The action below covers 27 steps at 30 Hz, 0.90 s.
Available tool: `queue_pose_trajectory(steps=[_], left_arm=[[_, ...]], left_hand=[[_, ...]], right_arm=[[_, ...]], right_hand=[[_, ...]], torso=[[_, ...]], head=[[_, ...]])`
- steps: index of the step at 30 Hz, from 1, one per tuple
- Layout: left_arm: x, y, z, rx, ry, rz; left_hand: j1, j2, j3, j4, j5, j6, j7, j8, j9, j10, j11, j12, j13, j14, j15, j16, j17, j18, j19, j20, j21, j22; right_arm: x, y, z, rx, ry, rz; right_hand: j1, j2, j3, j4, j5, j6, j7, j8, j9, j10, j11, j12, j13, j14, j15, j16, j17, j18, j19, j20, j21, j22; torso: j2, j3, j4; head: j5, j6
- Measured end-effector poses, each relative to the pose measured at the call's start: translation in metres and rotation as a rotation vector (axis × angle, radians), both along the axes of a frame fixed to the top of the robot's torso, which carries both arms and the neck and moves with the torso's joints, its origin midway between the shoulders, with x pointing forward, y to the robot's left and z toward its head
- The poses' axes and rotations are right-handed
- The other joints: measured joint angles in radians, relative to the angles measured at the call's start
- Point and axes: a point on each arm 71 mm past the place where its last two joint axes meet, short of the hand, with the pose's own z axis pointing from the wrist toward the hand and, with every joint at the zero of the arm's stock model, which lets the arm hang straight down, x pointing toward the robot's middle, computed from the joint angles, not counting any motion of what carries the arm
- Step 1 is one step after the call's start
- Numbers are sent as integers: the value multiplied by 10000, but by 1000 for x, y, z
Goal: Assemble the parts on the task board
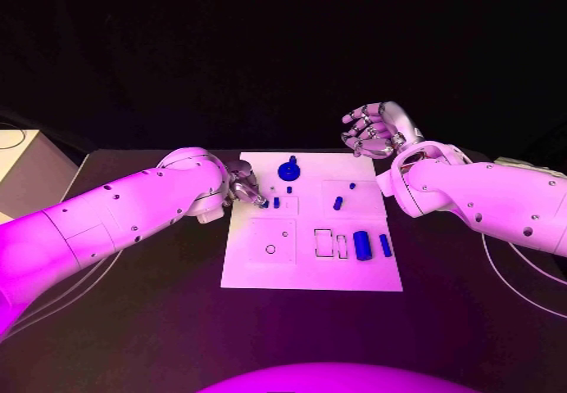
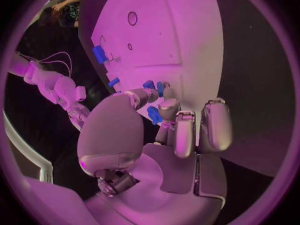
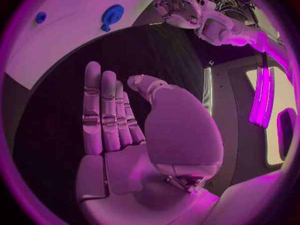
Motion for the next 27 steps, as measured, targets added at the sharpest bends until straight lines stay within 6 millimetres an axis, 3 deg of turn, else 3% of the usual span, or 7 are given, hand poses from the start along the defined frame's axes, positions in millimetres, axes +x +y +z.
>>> queue_pose_trajectory(steps=[27], left_arm=[[-1,6,1,147,-116,201]], left_hand=[[-1,-1,-27,-27,116,40,-5,-6,47,74,3,37,90,0,0,-3,0,2,0,0,-2,38]], right_arm=[[0,-2,0,-6,-1,-26]], right_hand=[[0,0,-30,30,0,0,0,0,-15,0,0,40,-17,0,0,0,28,0,0,0,0,-23]], torso=[[-2,9,-5]], head=[[-7,-29]])
